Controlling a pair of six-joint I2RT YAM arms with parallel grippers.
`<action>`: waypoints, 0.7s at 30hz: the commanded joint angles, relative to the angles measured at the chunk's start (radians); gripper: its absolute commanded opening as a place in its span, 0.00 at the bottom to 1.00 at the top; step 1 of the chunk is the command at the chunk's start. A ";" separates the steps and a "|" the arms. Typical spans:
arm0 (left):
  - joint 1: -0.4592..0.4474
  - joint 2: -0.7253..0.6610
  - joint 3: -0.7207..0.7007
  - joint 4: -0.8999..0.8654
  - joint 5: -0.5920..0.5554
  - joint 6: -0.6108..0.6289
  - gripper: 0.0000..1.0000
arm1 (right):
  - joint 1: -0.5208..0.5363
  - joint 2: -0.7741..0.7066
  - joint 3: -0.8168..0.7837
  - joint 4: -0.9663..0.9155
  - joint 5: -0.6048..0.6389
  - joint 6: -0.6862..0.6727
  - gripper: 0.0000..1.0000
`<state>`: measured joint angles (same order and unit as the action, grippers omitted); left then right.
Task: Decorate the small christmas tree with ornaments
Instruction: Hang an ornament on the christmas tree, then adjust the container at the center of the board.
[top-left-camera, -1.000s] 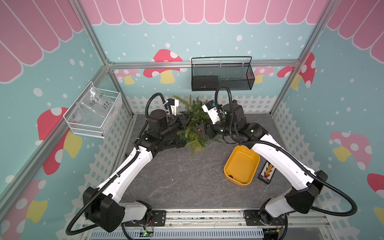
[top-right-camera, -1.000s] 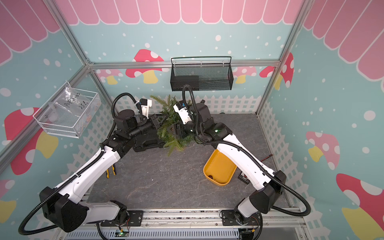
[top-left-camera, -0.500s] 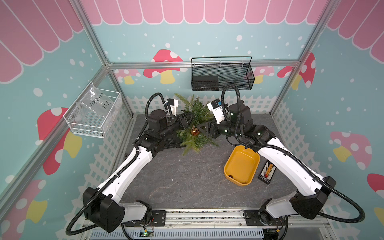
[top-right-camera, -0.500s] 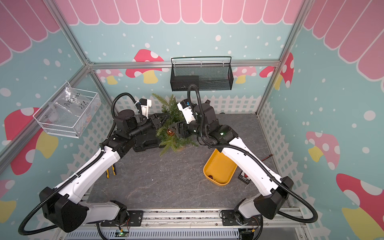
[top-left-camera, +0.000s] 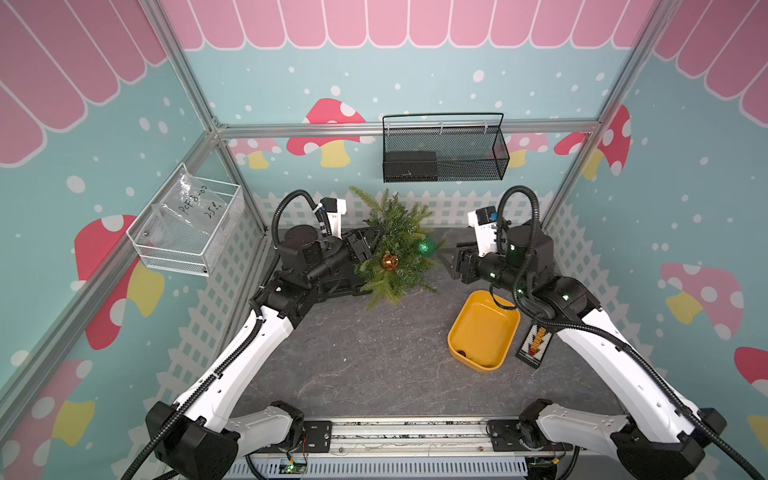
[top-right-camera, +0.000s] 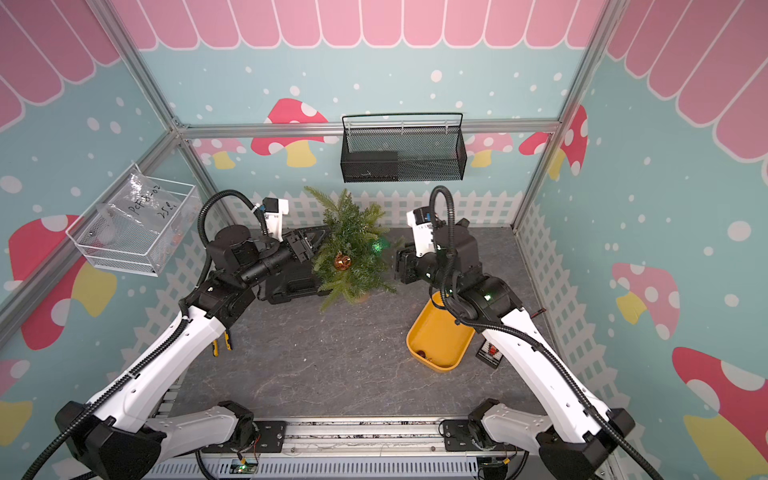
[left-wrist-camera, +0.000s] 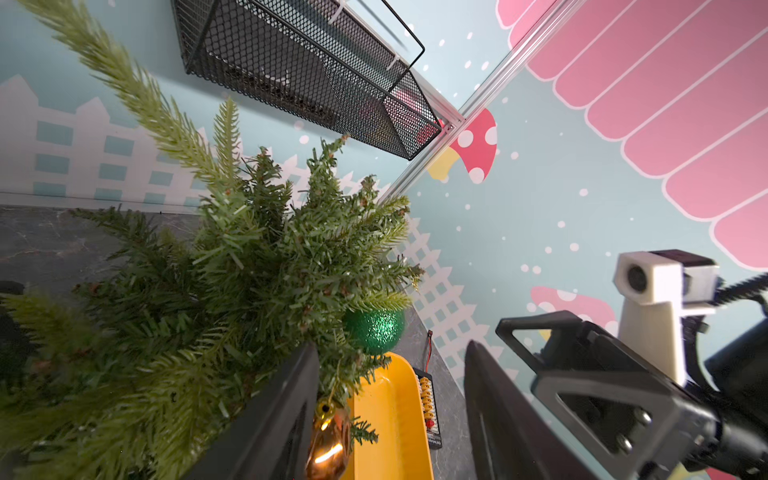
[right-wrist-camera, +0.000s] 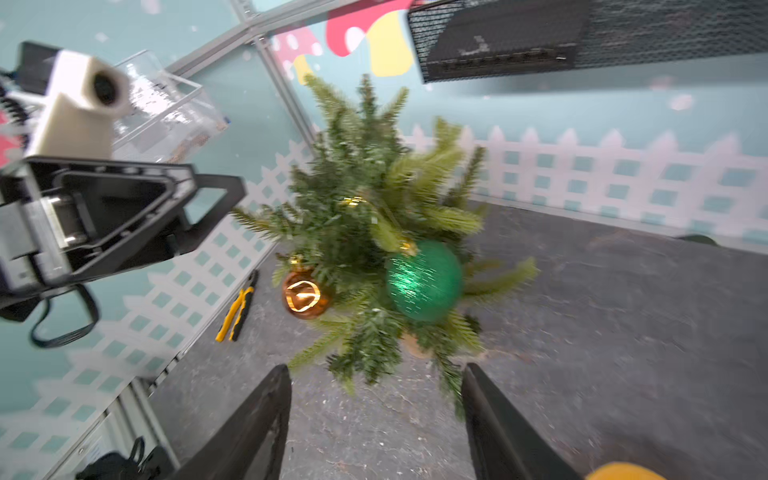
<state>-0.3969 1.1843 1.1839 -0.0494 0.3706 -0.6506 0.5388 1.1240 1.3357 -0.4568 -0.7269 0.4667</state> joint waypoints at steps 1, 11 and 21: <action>-0.004 -0.056 -0.045 -0.022 -0.003 -0.004 0.59 | -0.079 -0.079 -0.106 0.022 0.089 0.090 0.68; -0.005 -0.260 -0.243 -0.078 -0.049 -0.025 0.60 | -0.207 -0.123 -0.529 0.069 0.269 0.236 0.69; -0.006 -0.397 -0.438 -0.112 -0.091 -0.091 0.60 | -0.226 0.106 -0.695 0.411 0.289 0.292 0.74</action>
<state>-0.3973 0.8181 0.7704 -0.1322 0.3096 -0.7094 0.3195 1.1763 0.6258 -0.2020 -0.5053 0.7307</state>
